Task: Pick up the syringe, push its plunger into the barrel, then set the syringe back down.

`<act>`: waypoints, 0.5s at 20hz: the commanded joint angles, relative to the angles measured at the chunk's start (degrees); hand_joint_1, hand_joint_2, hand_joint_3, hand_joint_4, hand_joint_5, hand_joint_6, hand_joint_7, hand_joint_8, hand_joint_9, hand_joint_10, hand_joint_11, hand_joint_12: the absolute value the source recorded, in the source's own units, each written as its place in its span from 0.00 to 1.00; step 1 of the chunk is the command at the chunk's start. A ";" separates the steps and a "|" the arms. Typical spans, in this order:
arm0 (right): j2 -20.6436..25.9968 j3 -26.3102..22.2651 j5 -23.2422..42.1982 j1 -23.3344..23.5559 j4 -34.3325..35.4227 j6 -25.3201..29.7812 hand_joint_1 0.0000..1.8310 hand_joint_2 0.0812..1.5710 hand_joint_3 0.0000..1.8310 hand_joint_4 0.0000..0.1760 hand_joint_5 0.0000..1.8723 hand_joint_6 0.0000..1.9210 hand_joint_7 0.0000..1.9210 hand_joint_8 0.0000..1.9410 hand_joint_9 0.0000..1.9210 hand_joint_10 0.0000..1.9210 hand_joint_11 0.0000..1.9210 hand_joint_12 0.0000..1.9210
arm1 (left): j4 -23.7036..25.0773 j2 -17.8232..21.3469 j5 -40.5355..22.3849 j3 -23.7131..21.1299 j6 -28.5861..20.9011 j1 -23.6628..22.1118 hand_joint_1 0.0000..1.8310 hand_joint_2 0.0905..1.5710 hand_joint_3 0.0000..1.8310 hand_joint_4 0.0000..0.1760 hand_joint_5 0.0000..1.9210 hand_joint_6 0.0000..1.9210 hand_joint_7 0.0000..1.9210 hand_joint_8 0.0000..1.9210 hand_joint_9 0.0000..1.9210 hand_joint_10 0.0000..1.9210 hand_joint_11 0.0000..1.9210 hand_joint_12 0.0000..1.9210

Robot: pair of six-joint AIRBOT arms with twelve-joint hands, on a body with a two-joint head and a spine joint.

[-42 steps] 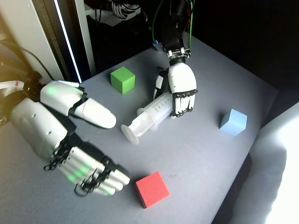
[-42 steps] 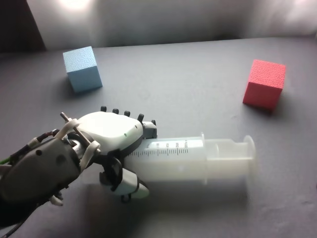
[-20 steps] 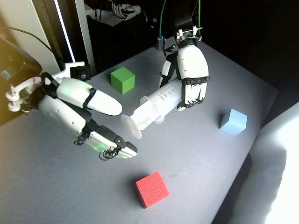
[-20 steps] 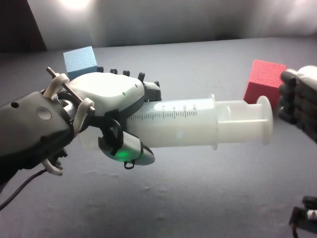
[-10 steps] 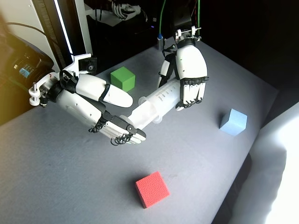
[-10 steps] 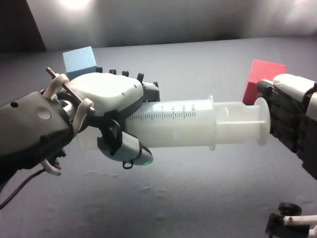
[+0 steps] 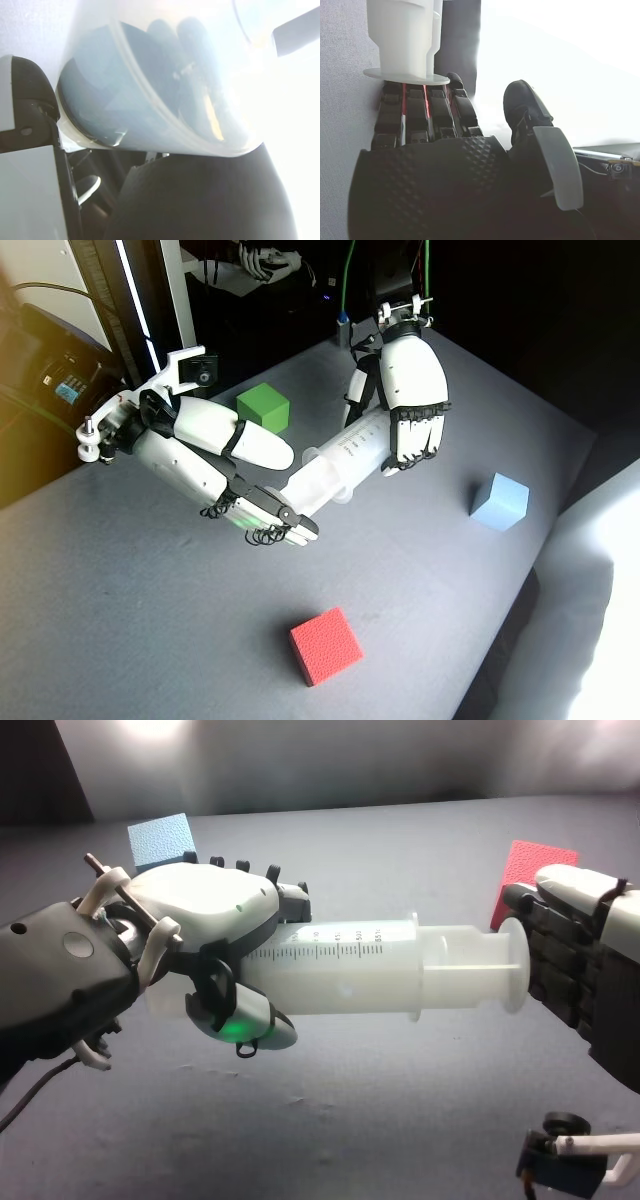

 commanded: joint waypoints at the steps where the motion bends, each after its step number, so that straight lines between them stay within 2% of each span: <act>1: -0.34 -0.76 0.15 1.07 -7.61 1.01 0.00 0.88 0.00 0.00 0.06 0.00 0.04 0.00 0.02 0.00 0.00 0.12 | 2.46 0.18 -2.40 -0.34 -1.18 -0.99 0.64 0.78 0.00 0.00 0.36 0.68 0.43 0.72 0.38 0.57 0.26 0.78; 2: -0.48 -0.77 0.12 1.13 -7.99 1.09 0.00 0.89 0.00 0.00 0.10 0.01 0.07 0.00 0.06 0.01 0.00 0.21 | 2.46 0.18 -2.40 -0.34 -1.13 -0.99 0.64 0.78 0.00 0.00 0.36 0.68 0.43 0.72 0.37 0.62 0.27 0.81; 3: -0.75 -0.78 0.09 1.30 -8.21 1.12 0.00 0.89 0.00 0.00 0.11 0.01 0.08 0.00 0.06 0.01 0.00 0.23 | 2.46 0.18 -2.37 -0.35 -1.07 -0.99 0.62 0.79 0.00 0.00 0.34 0.71 0.41 0.75 0.35 0.62 0.24 0.81; 4: -0.90 -0.78 -0.22 1.59 -8.21 1.14 0.00 0.89 0.00 0.00 0.10 0.00 0.08 0.00 0.06 0.01 0.00 0.23 | 2.46 0.18 -2.36 -0.35 -1.01 -0.99 0.62 0.79 0.00 0.00 0.35 0.71 0.41 0.74 0.35 0.61 0.24 0.79; 5: -1.06 -0.78 -1.13 2.11 -8.21 1.22 0.00 0.88 0.00 0.00 0.10 0.00 0.08 0.00 0.06 0.01 0.00 0.24 | 2.46 0.18 -2.36 -0.33 -0.99 -0.98 0.64 0.77 0.00 0.00 0.37 0.66 0.43 0.73 0.38 0.60 0.25 0.79; 6: -1.11 -0.78 -1.72 2.39 -8.21 1.30 0.00 0.88 0.00 0.00 0.10 0.00 0.07 0.00 0.05 0.00 0.00 0.21 | 2.46 0.18 -2.36 -0.28 -0.97 -0.98 0.63 0.78 0.00 0.00 0.35 0.69 0.42 0.73 0.38 0.60 0.25 0.79; 7: -1.17 -0.77 -2.46 2.78 -8.21 1.50 0.00 0.89 0.00 0.00 0.11 0.00 0.08 0.00 0.06 0.00 0.00 0.23 | 2.46 0.18 -2.36 -0.23 -0.97 -1.00 0.65 0.77 0.00 0.00 0.38 0.64 0.44 0.71 0.38 0.60 0.25 0.80; 8: -1.17 -0.77 -3.16 3.04 -8.21 1.63 0.00 0.89 0.00 0.00 0.11 0.00 0.09 0.00 0.06 0.00 0.00 0.24 | 2.46 0.18 -2.36 -0.19 -0.97 -1.07 0.64 0.78 0.00 0.00 0.36 0.68 0.43 0.73 0.37 0.60 0.24 0.80; 10: -1.27 -0.77 -5.09 4.03 -8.26 2.12 0.00 0.89 0.00 0.00 0.10 0.00 0.07 0.00 0.05 0.00 0.00 0.18 | 2.46 0.16 -2.36 -0.11 -0.97 -1.19 0.65 0.76 0.00 0.00 0.38 0.66 0.46 0.68 0.40 0.58 0.26 0.79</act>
